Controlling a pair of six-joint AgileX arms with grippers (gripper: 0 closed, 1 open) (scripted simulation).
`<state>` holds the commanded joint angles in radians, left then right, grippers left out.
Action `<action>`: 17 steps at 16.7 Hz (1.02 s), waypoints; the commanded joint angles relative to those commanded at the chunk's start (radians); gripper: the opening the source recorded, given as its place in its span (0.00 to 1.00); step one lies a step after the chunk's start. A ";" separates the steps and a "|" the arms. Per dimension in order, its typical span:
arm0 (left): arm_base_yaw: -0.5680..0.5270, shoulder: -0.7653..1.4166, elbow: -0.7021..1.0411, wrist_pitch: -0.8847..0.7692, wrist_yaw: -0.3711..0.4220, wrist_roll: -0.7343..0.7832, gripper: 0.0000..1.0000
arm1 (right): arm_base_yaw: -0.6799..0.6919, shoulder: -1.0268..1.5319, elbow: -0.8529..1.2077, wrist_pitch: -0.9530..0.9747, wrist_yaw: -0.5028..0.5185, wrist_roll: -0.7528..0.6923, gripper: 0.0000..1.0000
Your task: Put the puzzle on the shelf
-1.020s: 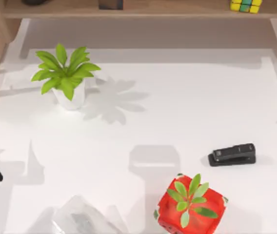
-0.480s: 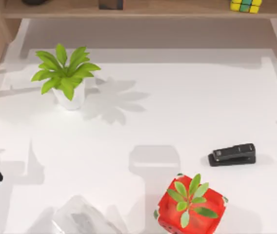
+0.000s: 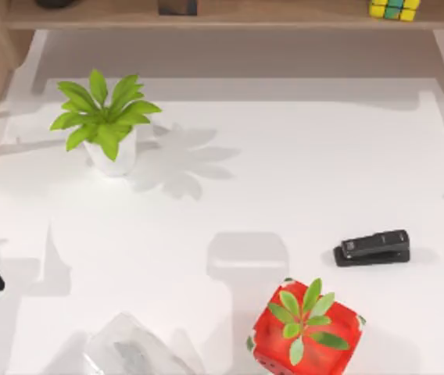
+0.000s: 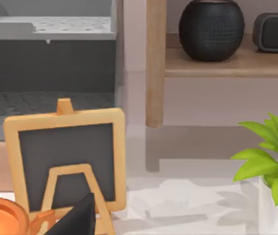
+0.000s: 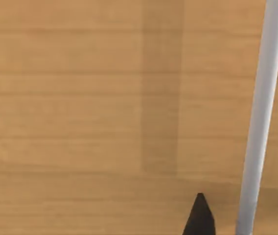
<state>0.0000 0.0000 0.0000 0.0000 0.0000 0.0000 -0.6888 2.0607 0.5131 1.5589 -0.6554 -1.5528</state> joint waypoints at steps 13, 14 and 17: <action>0.000 0.000 0.000 0.000 0.000 0.000 1.00 | 0.007 0.012 0.016 -0.014 0.012 0.000 0.00; 0.000 0.000 0.000 0.000 0.000 0.000 1.00 | 0.021 0.020 0.039 -0.029 0.023 0.000 0.00; 0.000 0.000 0.000 0.000 0.000 0.000 1.00 | 0.074 0.055 0.145 -0.090 0.075 0.001 0.00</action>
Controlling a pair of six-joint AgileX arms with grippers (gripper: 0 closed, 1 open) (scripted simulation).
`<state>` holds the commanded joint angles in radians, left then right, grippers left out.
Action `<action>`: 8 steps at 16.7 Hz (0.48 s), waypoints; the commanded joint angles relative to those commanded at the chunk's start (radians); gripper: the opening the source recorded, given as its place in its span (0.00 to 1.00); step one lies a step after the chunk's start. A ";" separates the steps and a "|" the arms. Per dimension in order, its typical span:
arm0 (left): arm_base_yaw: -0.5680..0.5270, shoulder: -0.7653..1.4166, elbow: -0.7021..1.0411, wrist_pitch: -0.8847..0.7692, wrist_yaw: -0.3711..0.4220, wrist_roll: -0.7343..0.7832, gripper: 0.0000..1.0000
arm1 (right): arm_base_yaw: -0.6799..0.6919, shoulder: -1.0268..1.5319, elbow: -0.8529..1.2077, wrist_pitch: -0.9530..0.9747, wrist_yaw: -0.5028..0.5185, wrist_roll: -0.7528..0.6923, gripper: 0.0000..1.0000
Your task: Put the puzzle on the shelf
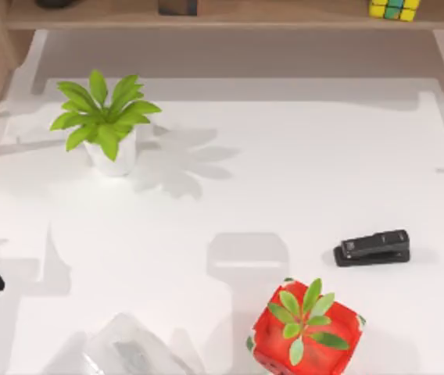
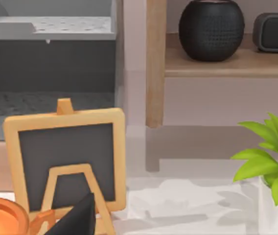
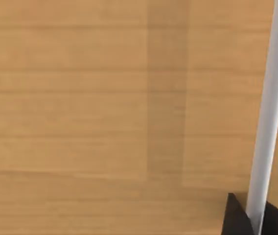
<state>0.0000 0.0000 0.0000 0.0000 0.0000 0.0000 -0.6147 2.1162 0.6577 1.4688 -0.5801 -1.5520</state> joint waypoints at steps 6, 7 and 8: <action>0.000 0.000 0.000 0.000 0.000 0.000 1.00 | 0.041 0.029 0.075 -0.052 0.044 0.000 0.00; 0.000 0.000 0.000 0.000 0.000 0.000 1.00 | 0.036 0.026 0.070 -0.053 0.042 0.001 0.00; 0.000 0.000 0.000 0.000 0.000 0.000 1.00 | 0.038 0.029 0.073 -0.055 0.045 0.000 0.00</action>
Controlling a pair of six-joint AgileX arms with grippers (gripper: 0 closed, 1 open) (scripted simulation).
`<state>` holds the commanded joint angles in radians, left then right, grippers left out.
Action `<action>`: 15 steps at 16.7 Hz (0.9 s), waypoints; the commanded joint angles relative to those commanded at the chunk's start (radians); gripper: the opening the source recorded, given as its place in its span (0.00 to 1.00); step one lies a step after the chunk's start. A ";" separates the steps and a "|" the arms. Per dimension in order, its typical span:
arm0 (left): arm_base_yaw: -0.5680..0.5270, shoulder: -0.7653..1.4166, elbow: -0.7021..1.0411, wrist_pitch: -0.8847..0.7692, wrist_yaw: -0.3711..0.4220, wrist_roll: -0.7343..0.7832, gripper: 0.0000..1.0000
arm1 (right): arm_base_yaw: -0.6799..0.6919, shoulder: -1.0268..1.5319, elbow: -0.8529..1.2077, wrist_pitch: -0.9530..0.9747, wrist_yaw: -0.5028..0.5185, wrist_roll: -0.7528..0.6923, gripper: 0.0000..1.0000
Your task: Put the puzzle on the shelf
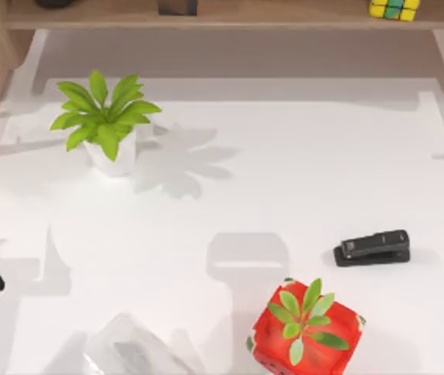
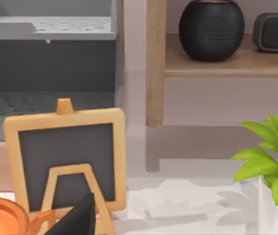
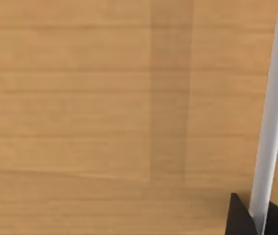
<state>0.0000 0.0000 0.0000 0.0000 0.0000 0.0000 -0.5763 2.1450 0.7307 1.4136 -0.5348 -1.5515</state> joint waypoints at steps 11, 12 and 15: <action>0.000 0.000 0.000 0.000 0.000 0.000 1.00 | 0.083 0.103 0.246 -0.143 0.084 0.000 0.00; 0.000 0.000 0.000 0.000 0.000 0.000 1.00 | 0.077 0.101 0.241 -0.144 0.082 0.002 0.00; 0.000 0.000 0.000 0.000 0.000 0.000 1.00 | 0.091 0.129 0.281 -0.176 0.097 -0.001 0.00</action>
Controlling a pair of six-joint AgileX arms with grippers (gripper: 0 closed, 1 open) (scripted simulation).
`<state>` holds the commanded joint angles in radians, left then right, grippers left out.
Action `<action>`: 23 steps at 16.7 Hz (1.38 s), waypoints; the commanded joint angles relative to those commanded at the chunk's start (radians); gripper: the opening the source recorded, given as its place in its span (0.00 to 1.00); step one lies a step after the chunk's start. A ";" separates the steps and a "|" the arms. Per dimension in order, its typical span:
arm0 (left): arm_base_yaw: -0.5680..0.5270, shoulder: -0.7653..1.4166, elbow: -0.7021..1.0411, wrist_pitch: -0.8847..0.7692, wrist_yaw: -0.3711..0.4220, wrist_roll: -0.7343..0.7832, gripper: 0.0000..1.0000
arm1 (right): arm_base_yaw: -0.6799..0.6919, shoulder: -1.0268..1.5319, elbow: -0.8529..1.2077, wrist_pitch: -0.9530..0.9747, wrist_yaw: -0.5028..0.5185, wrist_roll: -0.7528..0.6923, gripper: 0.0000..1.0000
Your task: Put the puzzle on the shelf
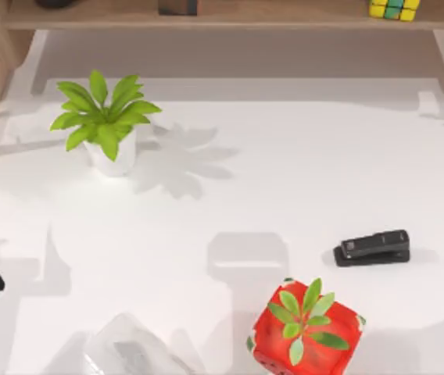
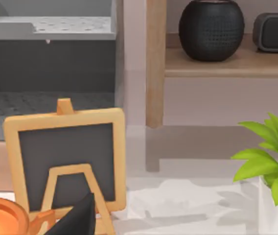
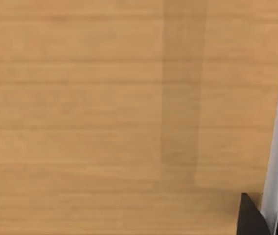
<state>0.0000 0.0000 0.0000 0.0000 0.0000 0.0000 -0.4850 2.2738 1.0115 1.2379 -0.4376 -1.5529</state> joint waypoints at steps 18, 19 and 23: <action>0.000 0.000 0.000 0.000 0.000 0.000 1.00 | 0.050 0.099 0.244 -0.125 0.051 0.002 0.53; 0.000 0.000 0.000 0.000 0.000 0.000 1.00 | 0.050 0.099 0.244 -0.125 0.051 0.002 0.60; 0.000 0.000 0.000 0.000 0.000 0.000 1.00 | 0.050 0.099 0.244 -0.125 0.051 0.002 0.90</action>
<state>0.0000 0.0000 0.0000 0.0000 0.0000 0.0000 -0.4347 2.3732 1.2550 1.1125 -0.3869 -1.5509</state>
